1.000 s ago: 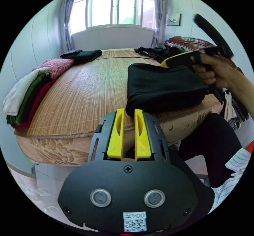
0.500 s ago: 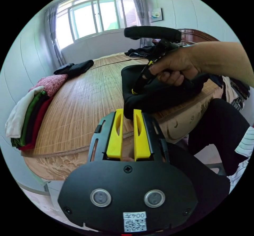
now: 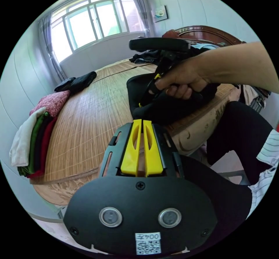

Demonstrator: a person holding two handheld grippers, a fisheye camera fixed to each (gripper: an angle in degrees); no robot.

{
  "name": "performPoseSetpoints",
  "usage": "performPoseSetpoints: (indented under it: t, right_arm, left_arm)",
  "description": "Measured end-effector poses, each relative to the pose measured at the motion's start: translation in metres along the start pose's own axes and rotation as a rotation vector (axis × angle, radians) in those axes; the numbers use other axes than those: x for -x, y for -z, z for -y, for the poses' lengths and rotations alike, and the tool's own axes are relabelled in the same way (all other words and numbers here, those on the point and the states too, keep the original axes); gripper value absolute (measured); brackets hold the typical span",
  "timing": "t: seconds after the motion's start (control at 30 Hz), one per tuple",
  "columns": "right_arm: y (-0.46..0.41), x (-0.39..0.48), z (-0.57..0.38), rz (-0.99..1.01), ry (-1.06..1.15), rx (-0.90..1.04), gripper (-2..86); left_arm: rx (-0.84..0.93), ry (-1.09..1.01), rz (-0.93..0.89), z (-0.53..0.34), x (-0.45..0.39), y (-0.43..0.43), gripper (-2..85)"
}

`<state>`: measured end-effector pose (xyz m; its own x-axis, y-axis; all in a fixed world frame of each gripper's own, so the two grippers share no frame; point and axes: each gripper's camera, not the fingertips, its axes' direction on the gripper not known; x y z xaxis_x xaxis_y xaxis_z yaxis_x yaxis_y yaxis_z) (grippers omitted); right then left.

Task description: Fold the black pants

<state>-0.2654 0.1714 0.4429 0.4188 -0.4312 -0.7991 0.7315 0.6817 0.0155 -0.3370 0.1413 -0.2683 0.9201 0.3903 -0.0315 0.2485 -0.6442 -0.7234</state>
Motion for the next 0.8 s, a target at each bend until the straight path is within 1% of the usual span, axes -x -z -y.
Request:
performPoseSetpoints:
  t: [0.13,0.23,0.4,0.5,0.57,0.6,0.67,0.73,0.8]
  right_arm:
    - [0.0,-0.004,-0.012,-0.008,-0.003,-0.02,3.8]
    - [0.002,-0.006,-0.024,-0.029,0.0,-0.04,4.2]
    - [0.006,-0.01,-0.051,-0.057,0.017,-0.104,4.9]
    - [0.022,-0.022,-0.075,-0.029,0.009,-0.189,4.6]
    - [0.05,-0.042,-0.111,0.051,-0.076,-0.329,3.8]
    - [0.059,-0.048,-0.123,0.075,-0.096,-0.367,4.4]
    - [0.092,-0.076,-0.178,0.126,-0.176,-0.494,5.5]
    - [0.113,-0.101,-0.23,0.136,-0.218,-0.606,5.3]
    - [0.12,-0.135,-0.281,0.152,-0.301,-0.644,5.1]
  left_arm:
    - [0.051,-0.058,0.041,-0.016,-0.019,-0.003,0.8]
    - [0.026,0.025,0.011,-0.014,-0.011,0.0,0.6]
    - [0.021,0.1,-0.01,-0.018,-0.004,0.008,0.7]
    - [-0.001,0.215,-0.03,-0.022,0.013,0.017,0.9]
    - [-0.091,0.308,-0.043,-0.015,0.026,0.033,0.8]
    - [-0.114,0.332,-0.05,-0.012,0.028,0.036,0.7]
    - [-0.2,0.404,-0.088,0.009,0.035,0.038,0.5]
    - [-0.233,0.43,-0.14,0.029,0.034,0.027,0.4]
    - [-0.225,0.432,-0.181,0.05,0.026,0.007,0.3]
